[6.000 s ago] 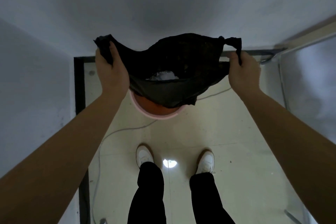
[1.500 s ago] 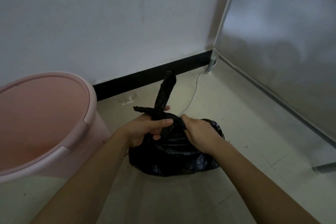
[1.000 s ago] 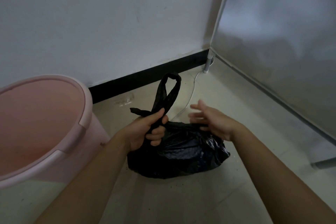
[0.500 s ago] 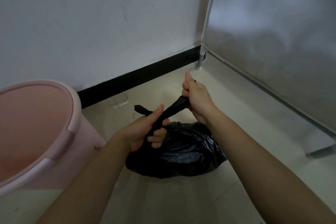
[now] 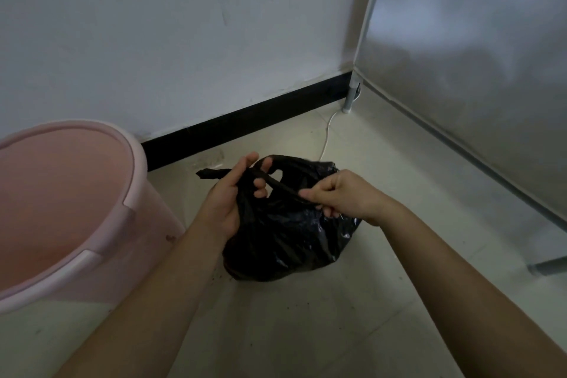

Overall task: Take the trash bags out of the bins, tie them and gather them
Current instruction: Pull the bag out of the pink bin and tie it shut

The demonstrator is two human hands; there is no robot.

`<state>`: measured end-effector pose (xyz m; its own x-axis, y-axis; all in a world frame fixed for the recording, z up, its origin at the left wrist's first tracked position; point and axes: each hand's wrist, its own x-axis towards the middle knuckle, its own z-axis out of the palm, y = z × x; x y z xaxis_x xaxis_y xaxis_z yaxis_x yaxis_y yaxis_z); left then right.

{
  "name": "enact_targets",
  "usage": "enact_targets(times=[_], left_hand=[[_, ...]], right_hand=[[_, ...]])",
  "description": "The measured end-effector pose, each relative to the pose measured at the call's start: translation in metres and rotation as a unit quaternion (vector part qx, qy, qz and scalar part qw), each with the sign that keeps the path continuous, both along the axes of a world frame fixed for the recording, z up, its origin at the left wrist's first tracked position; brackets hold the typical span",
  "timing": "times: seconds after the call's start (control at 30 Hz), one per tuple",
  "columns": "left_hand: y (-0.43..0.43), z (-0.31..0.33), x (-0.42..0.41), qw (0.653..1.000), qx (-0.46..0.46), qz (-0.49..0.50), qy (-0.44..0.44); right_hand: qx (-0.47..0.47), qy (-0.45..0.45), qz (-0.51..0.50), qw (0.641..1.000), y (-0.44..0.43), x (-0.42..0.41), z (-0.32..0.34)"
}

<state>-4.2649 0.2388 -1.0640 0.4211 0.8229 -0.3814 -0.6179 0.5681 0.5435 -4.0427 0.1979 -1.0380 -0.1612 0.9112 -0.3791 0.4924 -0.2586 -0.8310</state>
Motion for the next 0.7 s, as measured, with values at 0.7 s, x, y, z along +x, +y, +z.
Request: enact_targets(times=[0.7], left_hand=[[-0.004,0.015,0.008,0.909,0.123,-0.068,0.392]], right_hand=[[0.063,-0.030,0.014,0.997,0.008,-0.001,-0.034]])
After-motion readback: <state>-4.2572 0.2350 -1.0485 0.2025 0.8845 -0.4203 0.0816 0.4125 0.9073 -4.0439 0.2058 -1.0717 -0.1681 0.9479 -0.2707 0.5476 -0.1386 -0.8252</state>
